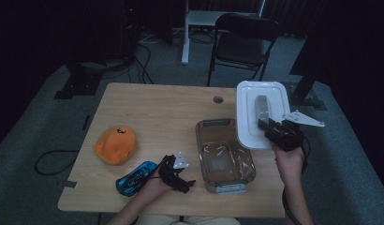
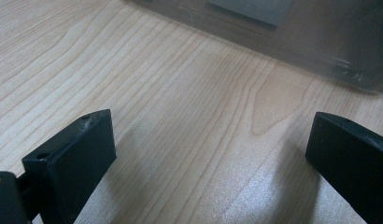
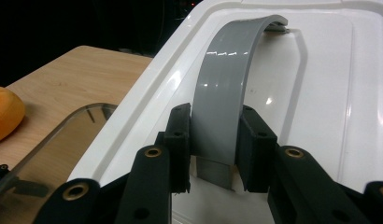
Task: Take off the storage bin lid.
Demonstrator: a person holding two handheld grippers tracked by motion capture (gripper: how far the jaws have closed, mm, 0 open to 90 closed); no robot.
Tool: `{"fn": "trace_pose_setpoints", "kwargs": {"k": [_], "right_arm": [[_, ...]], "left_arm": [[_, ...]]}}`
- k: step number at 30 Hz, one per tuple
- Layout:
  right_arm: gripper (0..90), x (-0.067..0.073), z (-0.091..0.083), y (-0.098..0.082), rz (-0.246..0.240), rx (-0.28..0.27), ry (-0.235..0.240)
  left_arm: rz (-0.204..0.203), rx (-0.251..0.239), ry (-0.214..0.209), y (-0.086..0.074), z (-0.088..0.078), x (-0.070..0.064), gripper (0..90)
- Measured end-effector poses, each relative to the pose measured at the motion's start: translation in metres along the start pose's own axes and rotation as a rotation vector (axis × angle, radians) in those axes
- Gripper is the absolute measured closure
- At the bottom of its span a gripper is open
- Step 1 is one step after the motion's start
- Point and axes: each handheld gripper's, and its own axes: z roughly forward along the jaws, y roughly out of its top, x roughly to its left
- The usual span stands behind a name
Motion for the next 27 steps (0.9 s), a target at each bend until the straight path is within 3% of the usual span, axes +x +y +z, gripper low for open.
{"fn": "trace_pose_setpoints", "kwargs": {"k": [13, 19, 27], "right_arm": [[68.8, -0.041, -0.002, -0.019, 0.041, 0.024, -0.103], [68.8, -0.055, 0.014, -0.040, 0.066, 0.062, -0.096], [68.9, -0.062, 0.045, -0.070, 0.084, 0.112, -0.079]], "left_arm": [[-0.001, -0.001, 0.001, 0.000, 0.000, 0.000, 2.1], [0.003, 0.001, 0.001, 0.000, 0.000, 0.000, 2.1], [0.001, 0.000, 0.001, 0.000, 0.000, 0.000, 2.1]]}}
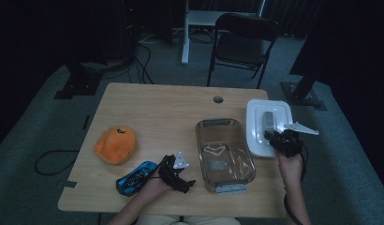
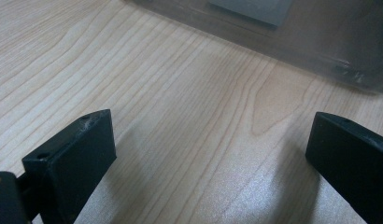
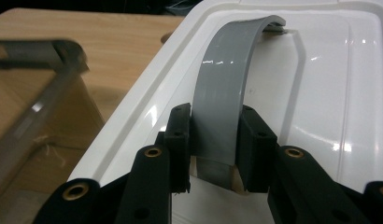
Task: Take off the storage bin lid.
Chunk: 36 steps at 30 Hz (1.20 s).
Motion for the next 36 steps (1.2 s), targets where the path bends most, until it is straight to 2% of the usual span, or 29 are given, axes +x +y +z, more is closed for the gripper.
{"fn": "trace_pose_setpoints", "kwargs": {"k": [9, 12, 24, 28, 34, 36], "right_arm": [[68.8, -0.004, 0.037, -0.020, 0.013, 0.064, 0.008], [68.9, -0.005, 0.043, -0.024, 0.016, 0.063, 0.023], [68.8, -0.007, 0.069, -0.035, 0.023, 0.099, 0.020], [68.6, -0.007, 0.077, -0.040, 0.025, 0.114, 0.038], [67.0, -0.007, 0.082, -0.042, 0.036, 0.124, 0.050], [64.6, -0.006, 0.083, -0.043, 0.019, 0.124, 0.041]], "left_arm": [[0.000, 0.000, 0.000, 0.000, 0.000, 0.000, 2.1], [0.000, 0.000, 0.000, 0.000, 0.000, 0.000, 2.1], [0.000, 0.000, 0.000, 0.000, 0.000, 0.000, 2.1], [0.000, 0.000, 0.000, 0.000, 0.000, 0.000, 2.1], [-0.001, 0.000, -0.001, 0.000, 0.000, 0.000, 2.1], [-0.001, 0.001, -0.001, 0.000, 0.000, 0.000, 2.1]]}}
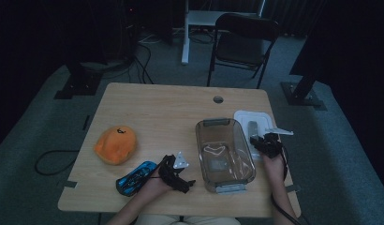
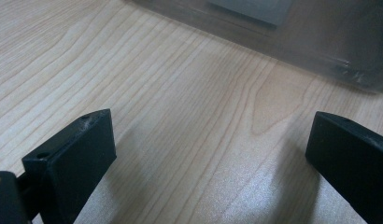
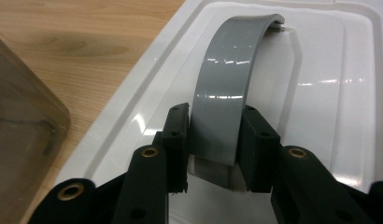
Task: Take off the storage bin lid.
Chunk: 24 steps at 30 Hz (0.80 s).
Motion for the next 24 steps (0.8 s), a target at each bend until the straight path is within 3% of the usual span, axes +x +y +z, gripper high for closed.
{"fn": "trace_pose_setpoints", "kwargs": {"k": [8, 9, 10, 11, 15, 24], "right_arm": [[29.1, 0.006, -0.025, 0.010, 0.017, -0.107, 0.019], [29.1, 0.006, -0.025, 0.010, 0.017, -0.107, 0.019], [23.5, 0.008, -0.027, 0.010, 0.005, -0.112, 0.026], [18.4, 0.011, -0.033, 0.011, -0.028, -0.117, 0.046], [13.0, 0.016, -0.039, 0.008, -0.077, -0.133, 0.050], [12.4, 0.029, -0.050, -0.015, -0.153, -0.113, 0.064]], "left_arm": [[-0.008, 0.013, -0.005, 0.002, -0.001, -0.001, 2.1], [-0.008, 0.013, -0.005, 0.002, -0.001, -0.001, 2.2], [-0.015, 0.014, -0.038, 0.004, -0.003, 0.000, 2.2], [-0.024, 0.010, -0.026, 0.004, -0.004, 0.001, 2.2], [-0.052, -0.009, -0.010, 0.009, -0.007, 0.006, 2.2], [-0.043, -0.011, 0.018, 0.028, -0.013, 0.013, 2.2]]}}
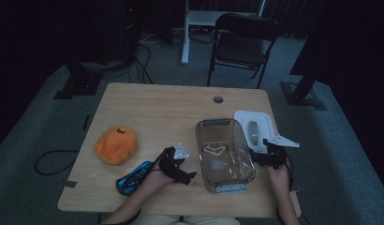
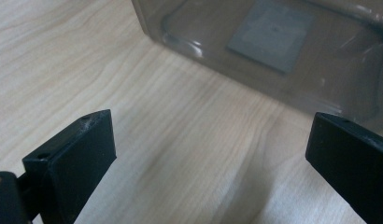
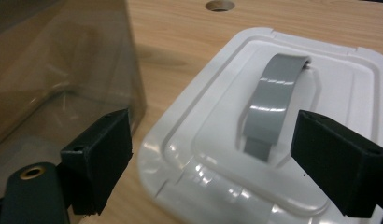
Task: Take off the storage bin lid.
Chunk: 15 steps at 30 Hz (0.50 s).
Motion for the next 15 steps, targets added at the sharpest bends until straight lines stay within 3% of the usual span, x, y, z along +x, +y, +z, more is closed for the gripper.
{"fn": "trace_pose_setpoints", "kwargs": {"k": [6, 8, 10, 15], "right_arm": [[12.5, 0.011, -0.003, -0.012, -0.013, 0.032, 0.014], [12.5, 0.015, -0.001, -0.015, -0.014, 0.051, 0.036], [13.5, 0.019, 0.002, -0.018, -0.018, 0.071, 0.052], [14.3, 0.024, 0.002, -0.024, -0.023, 0.084, 0.054]], "left_arm": [[0.011, -0.024, 0.013, 0.010, 0.002, 0.006, 3.7], [0.005, -0.012, 0.001, 0.014, 0.004, 0.008, 3.7], [0.009, -0.017, 0.016, 0.017, 0.005, 0.010, 3.7], [0.027, -0.013, 0.028, 0.025, 0.006, 0.013, 3.7]]}}
